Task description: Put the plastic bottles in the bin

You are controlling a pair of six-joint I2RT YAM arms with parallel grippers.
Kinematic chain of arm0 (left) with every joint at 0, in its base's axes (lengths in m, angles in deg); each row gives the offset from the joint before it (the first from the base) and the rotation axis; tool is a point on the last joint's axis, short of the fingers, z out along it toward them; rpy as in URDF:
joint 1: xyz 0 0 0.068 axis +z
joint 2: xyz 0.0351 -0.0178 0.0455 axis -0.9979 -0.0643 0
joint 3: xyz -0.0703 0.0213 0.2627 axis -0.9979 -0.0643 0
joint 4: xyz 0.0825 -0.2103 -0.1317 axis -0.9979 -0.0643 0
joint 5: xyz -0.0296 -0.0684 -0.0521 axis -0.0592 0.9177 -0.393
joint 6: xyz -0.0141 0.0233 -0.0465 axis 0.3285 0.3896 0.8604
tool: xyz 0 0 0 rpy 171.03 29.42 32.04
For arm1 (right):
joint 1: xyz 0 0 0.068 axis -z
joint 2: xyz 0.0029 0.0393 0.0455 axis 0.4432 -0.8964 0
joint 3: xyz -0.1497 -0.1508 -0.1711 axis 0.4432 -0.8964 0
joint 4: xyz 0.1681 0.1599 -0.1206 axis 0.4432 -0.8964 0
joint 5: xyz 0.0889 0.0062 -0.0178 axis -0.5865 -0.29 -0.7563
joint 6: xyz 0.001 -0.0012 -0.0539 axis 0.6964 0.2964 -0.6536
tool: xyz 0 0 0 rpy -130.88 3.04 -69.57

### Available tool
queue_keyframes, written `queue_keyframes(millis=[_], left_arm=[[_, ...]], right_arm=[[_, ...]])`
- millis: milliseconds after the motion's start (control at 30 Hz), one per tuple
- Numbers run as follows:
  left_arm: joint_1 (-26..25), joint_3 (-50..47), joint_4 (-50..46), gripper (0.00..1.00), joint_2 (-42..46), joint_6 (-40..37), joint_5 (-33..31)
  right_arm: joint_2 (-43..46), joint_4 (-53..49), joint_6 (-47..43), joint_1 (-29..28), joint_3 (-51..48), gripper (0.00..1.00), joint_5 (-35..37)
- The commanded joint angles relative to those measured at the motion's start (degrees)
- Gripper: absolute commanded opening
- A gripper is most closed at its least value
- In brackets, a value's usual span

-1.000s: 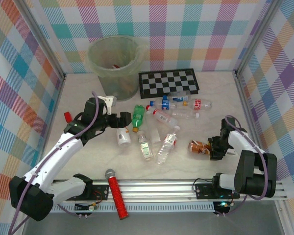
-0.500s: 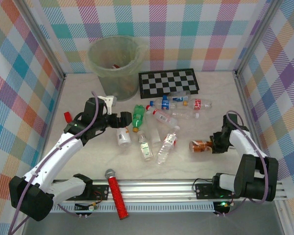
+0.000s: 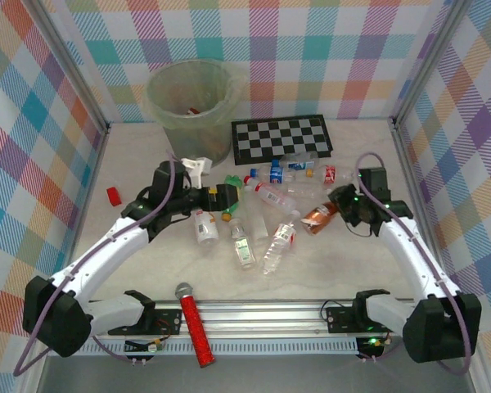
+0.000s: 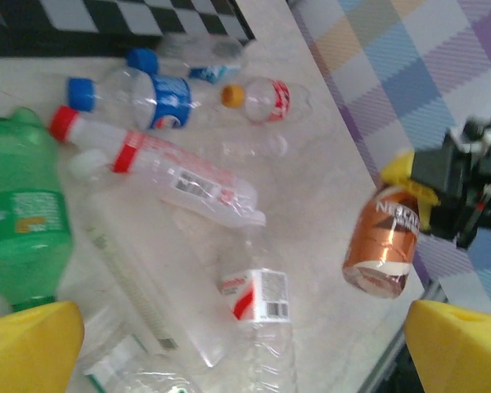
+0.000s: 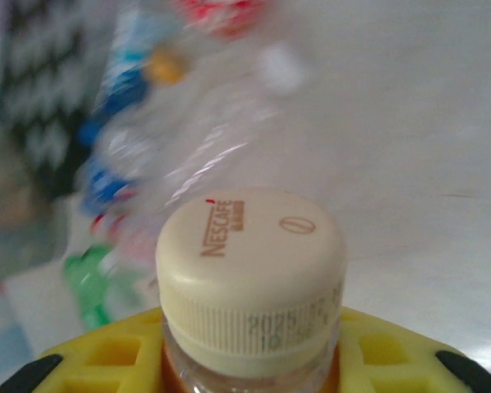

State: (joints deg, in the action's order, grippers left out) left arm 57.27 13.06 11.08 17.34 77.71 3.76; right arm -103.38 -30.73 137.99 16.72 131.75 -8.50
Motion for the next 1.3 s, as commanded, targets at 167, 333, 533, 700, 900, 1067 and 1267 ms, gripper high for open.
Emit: queue_keyframes(millis=[167,333,533,700,900,1067,1267], left_arm=[[-8.61,3.26,5.55,1.00,-5.25,-0.44,3.17],[-10.49,5.62,6.25,1.00,-9.30,-0.53,2.66],[-12.65,7.30,8.17,1.00,-12.77,-0.88,2.81],[-13.02,6.61,12.35,0.96,-14.68,0.81,3.61],[-13.39,7.73,12.05,0.80,-16.54,0.53,3.39],[-13.38,8.07,12.37,0.62,-17.69,0.74,4.08],[-13.40,8.25,11.59,0.58,-17.52,0.42,2.97]], right_arm=[[-7.78,9.94,-11.95,-12.22,11.69,0.21,-6.90],[-11.62,13.55,-12.63,-16.06,14.11,0.21,-10.75],[-13.91,16.64,-12.33,-18.23,15.14,0.22,-13.82],[-15.30,17.38,-12.65,-18.89,15.62,0.23,-15.66],[-15.15,18.17,-12.39,-18.89,15.49,0.24,-15.62],[-14.98,17.99,-12.27,-18.89,15.59,0.28,-15.27],[-14.24,11.17,-13.61,-18.80,17.41,0.40,-10.45]])
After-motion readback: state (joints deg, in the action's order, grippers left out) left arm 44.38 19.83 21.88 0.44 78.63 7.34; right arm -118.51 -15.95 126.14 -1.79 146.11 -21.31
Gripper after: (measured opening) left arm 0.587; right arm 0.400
